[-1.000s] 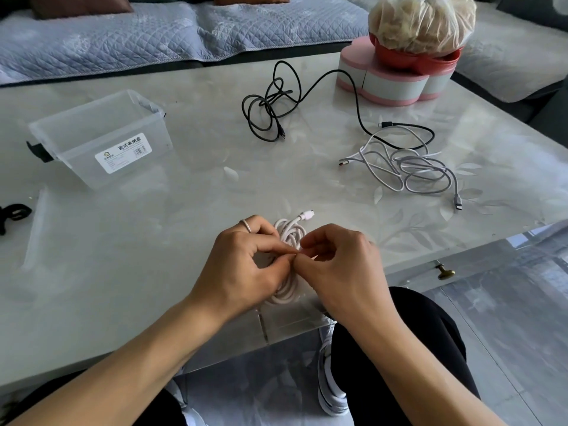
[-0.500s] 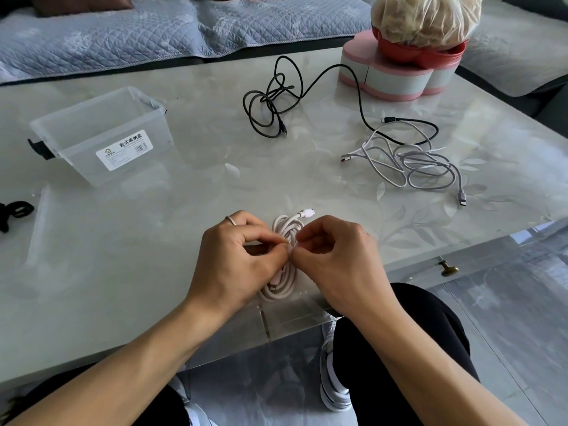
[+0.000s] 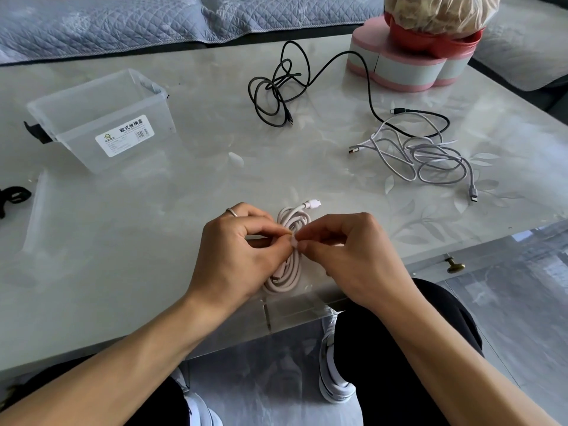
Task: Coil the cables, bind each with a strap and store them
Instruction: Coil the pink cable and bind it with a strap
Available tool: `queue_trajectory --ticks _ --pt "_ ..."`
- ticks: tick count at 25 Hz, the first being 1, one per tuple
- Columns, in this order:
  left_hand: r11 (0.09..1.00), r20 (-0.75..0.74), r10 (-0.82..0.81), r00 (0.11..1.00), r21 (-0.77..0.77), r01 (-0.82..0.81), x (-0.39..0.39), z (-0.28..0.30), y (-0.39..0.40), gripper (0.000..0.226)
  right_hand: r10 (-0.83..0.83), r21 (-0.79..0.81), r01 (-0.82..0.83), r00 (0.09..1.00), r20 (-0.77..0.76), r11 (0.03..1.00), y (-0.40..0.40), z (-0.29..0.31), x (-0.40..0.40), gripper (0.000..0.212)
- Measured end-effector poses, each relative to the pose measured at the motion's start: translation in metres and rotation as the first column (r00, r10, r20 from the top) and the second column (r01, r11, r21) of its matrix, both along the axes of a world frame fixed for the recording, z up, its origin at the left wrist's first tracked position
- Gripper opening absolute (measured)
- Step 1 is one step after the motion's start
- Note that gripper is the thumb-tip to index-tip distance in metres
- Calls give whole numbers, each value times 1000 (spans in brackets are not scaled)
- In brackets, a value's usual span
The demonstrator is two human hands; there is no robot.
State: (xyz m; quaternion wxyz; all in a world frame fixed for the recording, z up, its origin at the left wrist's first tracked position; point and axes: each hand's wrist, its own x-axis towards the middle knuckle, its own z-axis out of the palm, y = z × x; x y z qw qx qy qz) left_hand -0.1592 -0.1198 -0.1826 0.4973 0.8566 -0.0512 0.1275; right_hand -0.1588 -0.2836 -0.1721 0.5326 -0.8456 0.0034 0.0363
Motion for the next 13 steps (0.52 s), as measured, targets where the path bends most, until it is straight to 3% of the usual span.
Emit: queue_trajectory --ticks 9,13 --pt "998 -74 3 997 -66 -8 1 1 2 8 0 15 1 999 -53 1000 -2 4 2 23" --pt "999 -74 -7 997 -53 3 1 1 4 11 43 137 -27 992 -116 990 -3 9 1 5"
